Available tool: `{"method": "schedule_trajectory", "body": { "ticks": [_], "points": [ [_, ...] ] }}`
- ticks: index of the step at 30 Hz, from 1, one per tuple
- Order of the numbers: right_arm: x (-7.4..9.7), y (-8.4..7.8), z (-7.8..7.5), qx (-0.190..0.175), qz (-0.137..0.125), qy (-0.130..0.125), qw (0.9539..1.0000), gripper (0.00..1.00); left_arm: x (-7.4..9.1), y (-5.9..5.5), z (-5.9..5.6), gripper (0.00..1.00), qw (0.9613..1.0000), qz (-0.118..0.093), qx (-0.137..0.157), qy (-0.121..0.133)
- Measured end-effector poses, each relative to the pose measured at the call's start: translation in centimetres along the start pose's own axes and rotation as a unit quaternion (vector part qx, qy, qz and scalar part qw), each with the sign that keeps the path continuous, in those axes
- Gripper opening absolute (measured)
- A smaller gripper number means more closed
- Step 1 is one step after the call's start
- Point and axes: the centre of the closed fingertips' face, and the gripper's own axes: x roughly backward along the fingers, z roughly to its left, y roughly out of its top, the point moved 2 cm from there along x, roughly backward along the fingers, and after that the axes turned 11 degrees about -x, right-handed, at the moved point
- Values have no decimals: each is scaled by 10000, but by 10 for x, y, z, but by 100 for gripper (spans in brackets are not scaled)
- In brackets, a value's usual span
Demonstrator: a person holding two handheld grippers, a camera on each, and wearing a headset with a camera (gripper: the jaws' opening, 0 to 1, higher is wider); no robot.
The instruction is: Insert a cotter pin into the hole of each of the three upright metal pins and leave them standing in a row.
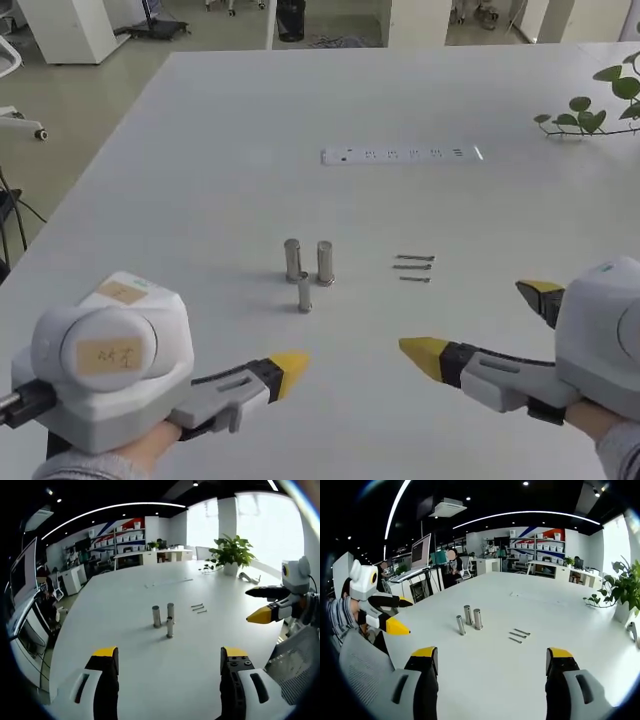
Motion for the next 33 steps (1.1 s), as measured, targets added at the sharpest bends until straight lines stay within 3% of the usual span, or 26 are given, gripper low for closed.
{"method": "schedule_trajectory", "body": {
  "ticks": [33],
  "points": [
    [0,3,0,-47,-46,36,10000,85,1,2,4,80,9999,-11,-132,43]
  ]
}}
